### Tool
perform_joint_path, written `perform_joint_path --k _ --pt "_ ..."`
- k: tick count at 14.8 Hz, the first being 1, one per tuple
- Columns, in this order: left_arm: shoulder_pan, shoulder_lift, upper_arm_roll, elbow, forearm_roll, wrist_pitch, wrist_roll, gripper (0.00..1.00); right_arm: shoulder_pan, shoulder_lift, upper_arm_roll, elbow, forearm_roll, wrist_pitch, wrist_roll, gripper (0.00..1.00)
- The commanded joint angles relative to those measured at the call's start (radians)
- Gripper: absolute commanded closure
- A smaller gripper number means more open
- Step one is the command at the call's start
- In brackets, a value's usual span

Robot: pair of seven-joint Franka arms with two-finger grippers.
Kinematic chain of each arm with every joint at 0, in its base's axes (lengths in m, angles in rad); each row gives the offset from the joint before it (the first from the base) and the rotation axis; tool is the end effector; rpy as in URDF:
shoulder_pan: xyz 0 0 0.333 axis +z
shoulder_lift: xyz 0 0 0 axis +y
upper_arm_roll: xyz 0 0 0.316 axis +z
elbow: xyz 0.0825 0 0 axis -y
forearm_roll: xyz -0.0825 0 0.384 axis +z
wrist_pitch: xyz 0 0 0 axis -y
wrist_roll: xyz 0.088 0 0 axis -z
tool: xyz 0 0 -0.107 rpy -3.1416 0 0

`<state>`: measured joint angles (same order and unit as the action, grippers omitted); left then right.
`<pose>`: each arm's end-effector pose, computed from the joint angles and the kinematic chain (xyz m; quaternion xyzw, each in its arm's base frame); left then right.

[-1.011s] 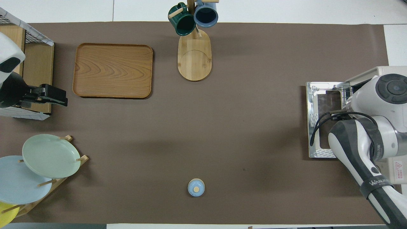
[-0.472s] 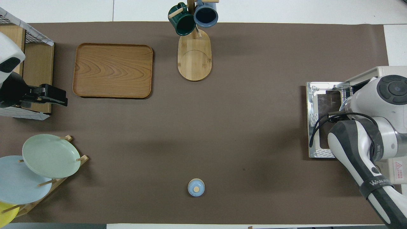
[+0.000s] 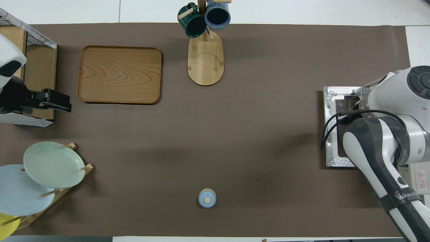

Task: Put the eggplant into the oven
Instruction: 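Open the right gripper inside the oven and draw it back out, then push the oven door up shut with the right gripper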

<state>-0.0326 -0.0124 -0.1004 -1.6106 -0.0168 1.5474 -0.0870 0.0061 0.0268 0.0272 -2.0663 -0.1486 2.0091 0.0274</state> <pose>0.5420 -0.0747 0.6106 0.9994 -0.0230 -0.0261 0.0049 0.5439 0.0092 0.4132 0.9963 0.0372 -0.0398 0.0667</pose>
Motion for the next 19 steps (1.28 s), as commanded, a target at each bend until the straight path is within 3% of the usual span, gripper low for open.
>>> perform_joint_path --k 1,5,11,19 --pt "-0.001 -0.018 0.004 -0.012 0.015 -0.010 0.004 0.00 0.033 0.001 0.031 -0.037 0.026 0.077 0.052 1.00" --pt "-0.001 -0.018 0.004 -0.012 0.015 -0.009 0.004 0.00 0.055 0.059 0.031 -0.112 0.026 0.256 0.128 1.00" --pt "-0.001 -0.017 0.004 -0.012 0.015 -0.010 0.004 0.00 0.041 0.130 0.030 -0.115 0.026 0.284 0.137 1.00" --pt "-0.001 -0.018 0.004 -0.012 0.015 -0.009 0.004 0.00 0.018 0.133 0.028 -0.152 0.024 0.286 0.132 1.00"
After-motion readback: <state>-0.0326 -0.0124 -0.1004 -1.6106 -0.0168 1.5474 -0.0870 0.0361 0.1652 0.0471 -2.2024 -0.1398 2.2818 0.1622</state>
